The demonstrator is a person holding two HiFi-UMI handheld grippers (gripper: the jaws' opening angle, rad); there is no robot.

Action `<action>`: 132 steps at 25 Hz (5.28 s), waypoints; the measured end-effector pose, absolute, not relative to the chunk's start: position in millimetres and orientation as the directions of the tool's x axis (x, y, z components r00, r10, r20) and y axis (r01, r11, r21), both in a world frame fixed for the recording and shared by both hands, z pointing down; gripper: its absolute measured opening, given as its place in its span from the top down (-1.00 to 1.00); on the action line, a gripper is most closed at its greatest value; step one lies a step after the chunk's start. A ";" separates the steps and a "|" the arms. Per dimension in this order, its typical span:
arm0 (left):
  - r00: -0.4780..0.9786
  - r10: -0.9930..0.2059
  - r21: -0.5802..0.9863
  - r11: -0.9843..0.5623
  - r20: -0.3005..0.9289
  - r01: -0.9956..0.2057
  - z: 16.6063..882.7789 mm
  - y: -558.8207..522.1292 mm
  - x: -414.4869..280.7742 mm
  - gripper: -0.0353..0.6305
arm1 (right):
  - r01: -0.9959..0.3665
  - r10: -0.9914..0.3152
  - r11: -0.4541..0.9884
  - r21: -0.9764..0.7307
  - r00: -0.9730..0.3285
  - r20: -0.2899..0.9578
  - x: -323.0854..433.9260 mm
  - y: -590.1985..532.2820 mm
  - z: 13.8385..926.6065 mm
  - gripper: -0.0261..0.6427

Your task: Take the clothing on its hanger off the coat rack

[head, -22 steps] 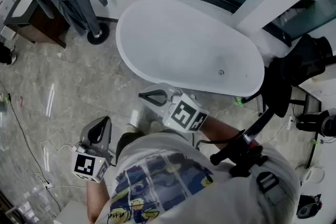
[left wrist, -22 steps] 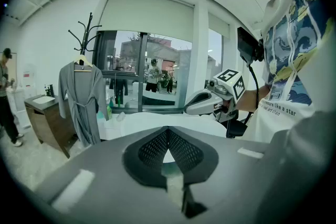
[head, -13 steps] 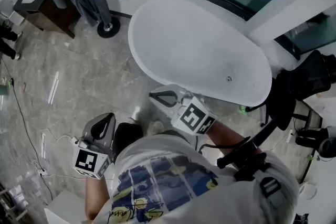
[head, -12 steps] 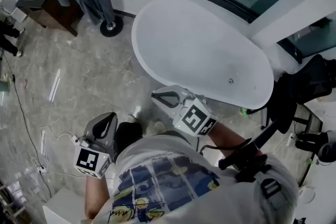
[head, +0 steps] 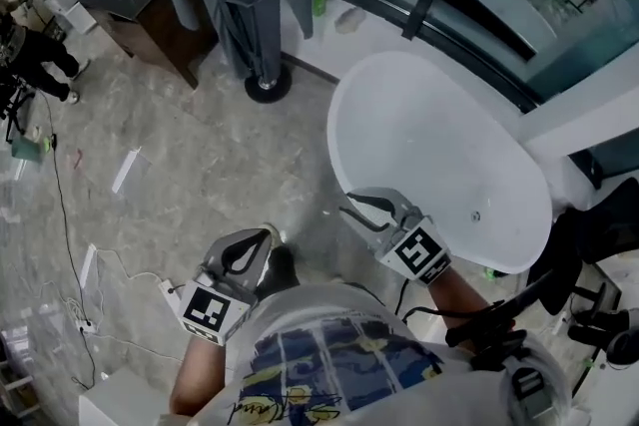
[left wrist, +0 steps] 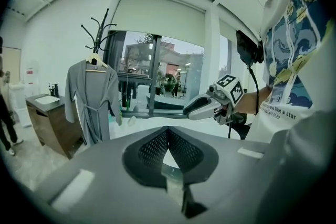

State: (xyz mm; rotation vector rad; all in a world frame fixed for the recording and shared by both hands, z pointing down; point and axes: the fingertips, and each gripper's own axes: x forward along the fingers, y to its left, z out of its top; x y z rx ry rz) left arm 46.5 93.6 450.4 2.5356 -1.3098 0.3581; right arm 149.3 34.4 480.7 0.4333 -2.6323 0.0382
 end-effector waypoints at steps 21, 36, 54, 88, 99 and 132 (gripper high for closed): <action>0.442 -0.834 0.109 -0.432 0.330 -0.895 434.9 -88.2 -176.0 0.82 | -0.372 -0.503 0.857 0.356 -0.752 0.426 -24.1 -397.7 382.3 0.37; 0.340 -0.884 0.060 -0.339 0.321 -0.939 408.0 -199.2 -188.5 0.81 | -0.279 -0.420 0.899 0.338 -0.767 0.485 -120.9 -634.4 334.4 0.03; 0.312 -0.885 0.060 -0.311 0.345 -0.948 415.5 -192.3 -202.7 0.82 | -0.111 -0.184 0.980 0.165 -0.825 0.535 -152.9 -616.9 337.4 0.90; 0.399 -0.873 0.038 -0.406 0.281 -0.913 398.4 10.2 -202.6 0.85 | -0.153 -0.242 0.964 0.216 -0.840 0.486 -76.3 -290.2 303.7 0.90; 0.436 -0.851 0.033 -0.447 0.294 -0.894 398.6 29.9 -189.1 0.85 | -0.100 -0.189 0.974 0.202 -0.850 0.492 -72.4 -212.4 320.8 0.90; 0.511 -0.812 0.043 -0.521 0.283 -0.852 401.2 37.0 -174.3 0.85 | -0.069 -0.174 0.972 0.225 -0.855 0.489 -65.0 -126.2 335.3 0.90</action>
